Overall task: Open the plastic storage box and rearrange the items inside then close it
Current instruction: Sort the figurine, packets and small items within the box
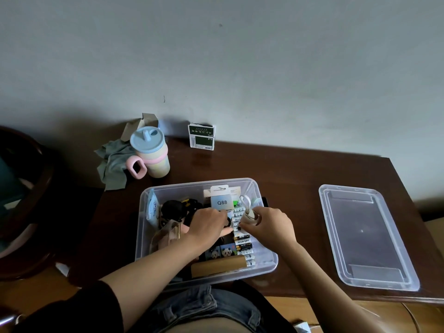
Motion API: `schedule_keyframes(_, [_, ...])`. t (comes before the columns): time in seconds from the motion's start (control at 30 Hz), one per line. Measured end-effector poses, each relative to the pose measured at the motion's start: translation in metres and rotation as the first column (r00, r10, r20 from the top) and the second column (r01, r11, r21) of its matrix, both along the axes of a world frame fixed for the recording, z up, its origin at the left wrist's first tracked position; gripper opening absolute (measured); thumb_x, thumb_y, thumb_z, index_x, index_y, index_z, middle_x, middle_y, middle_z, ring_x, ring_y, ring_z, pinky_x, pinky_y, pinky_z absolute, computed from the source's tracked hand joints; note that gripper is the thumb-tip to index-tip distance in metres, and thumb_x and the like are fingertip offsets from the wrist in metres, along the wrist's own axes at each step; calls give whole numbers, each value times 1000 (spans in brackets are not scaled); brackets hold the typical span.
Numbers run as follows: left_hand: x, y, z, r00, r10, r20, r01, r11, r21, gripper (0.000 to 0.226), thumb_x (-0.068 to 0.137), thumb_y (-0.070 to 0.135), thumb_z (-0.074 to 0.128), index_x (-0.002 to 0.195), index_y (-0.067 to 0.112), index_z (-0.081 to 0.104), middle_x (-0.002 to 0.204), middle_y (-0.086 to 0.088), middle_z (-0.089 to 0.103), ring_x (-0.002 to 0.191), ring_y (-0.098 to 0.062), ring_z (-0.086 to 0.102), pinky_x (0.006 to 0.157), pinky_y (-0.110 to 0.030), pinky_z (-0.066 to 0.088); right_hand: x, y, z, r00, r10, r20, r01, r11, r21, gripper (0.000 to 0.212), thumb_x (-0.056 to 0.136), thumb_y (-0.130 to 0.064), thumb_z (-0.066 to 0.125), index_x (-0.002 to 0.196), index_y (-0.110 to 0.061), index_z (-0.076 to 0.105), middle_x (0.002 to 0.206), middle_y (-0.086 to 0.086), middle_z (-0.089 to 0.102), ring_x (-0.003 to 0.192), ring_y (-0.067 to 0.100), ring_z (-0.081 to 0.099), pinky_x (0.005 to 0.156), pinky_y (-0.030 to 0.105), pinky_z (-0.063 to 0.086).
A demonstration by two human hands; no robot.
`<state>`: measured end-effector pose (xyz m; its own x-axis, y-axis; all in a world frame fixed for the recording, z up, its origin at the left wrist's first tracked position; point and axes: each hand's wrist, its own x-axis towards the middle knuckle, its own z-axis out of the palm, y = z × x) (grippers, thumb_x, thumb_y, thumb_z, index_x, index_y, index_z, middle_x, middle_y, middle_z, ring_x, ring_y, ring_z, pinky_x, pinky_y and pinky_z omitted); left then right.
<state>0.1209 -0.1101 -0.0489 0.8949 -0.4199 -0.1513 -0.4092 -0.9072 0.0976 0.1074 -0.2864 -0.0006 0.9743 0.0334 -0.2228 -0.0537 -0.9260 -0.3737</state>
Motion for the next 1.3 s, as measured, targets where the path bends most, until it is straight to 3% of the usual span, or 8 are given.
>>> schedule_keyframes(0.17, [-2, 0, -3, 999, 39, 11, -39, 999, 34, 60, 87, 65, 43, 116, 13, 50, 81, -3, 67, 77, -20, 65, 57, -29, 40, 3, 6, -1, 982, 183, 39, -173, 969, -173, 32, 81, -57, 55, 80, -27, 67, 65, -8, 59, 68, 12, 56, 52, 25, 34])
schedule_keyframes(0.3, [-5, 9, -4, 998, 51, -29, -53, 997, -57, 59, 85, 61, 53, 123, 17, 46, 92, -5, 67, 85, -21, 65, 66, -30, 46, 6, 9, -6, 940, 341, 0, -334, 922, -197, 36, 82, -59, 56, 94, -28, 71, 78, -8, 62, 88, 15, 55, 70, 26, 32])
schedule_keyframes(0.47, [-11, 21, 0, 985, 102, -138, -131, 968, -216, 43, 90, 38, 60, 119, 15, 38, 87, -5, 64, 79, -21, 60, 60, -28, 39, 6, 14, -10, 915, 401, -48, -403, 894, -198, 39, 81, -62, 56, 86, -27, 70, 76, -8, 66, 73, 12, 52, 68, 26, 32])
schedule_keyframes(0.67, [1, 34, 16, 905, 85, -418, -168, 972, -167, 15, 82, 23, 70, 92, 16, 62, 91, 0, 63, 92, -21, 59, 69, -30, 43, 6, 25, -14, 894, 413, -173, -439, 887, -147, 25, 82, -50, 60, 85, -25, 68, 79, -5, 67, 73, 15, 60, 56, 24, 38])
schedule_keyframes(0.83, [7, 35, 20, 935, -16, -354, -2, 999, -52, 18, 79, 35, 72, 89, 21, 68, 93, 1, 69, 90, -19, 61, 66, -27, 38, 4, 32, -33, 888, 394, -236, -441, 875, -201, 24, 84, -39, 62, 100, -22, 67, 96, 2, 68, 91, 23, 64, 66, 28, 42])
schedule_keyframes(1.0, [6, 30, 16, 946, -91, -311, 57, 992, -115, 17, 80, 39, 70, 80, 22, 68, 81, 2, 67, 79, -19, 59, 74, -29, 37, -1, 37, -49, 918, 291, -269, -347, 918, -191, 26, 86, -33, 63, 107, -18, 64, 103, 6, 67, 96, 25, 63, 66, 29, 43])
schedule_keyframes(1.1, [3, 25, 13, 924, -87, -372, 38, 990, -139, 27, 79, 40, 71, 67, 18, 60, 64, 2, 55, 68, -20, 56, 55, -27, 31, -3, 38, -55, 932, 257, -254, -308, 932, -189, 22, 87, -27, 62, 104, -14, 65, 102, 8, 68, 97, 26, 63, 67, 29, 42])
schedule_keyframes(1.3, [0, 9, 9, 934, -33, -354, 29, 999, -16, 46, 80, 55, 65, 81, 9, 63, 82, -8, 66, 77, -27, 62, 58, -29, 36, 0, 40, -54, 934, 197, -298, -276, 927, -252, 15, 88, -17, 62, 99, -7, 64, 104, 10, 67, 100, 26, 63, 69, 30, 45])
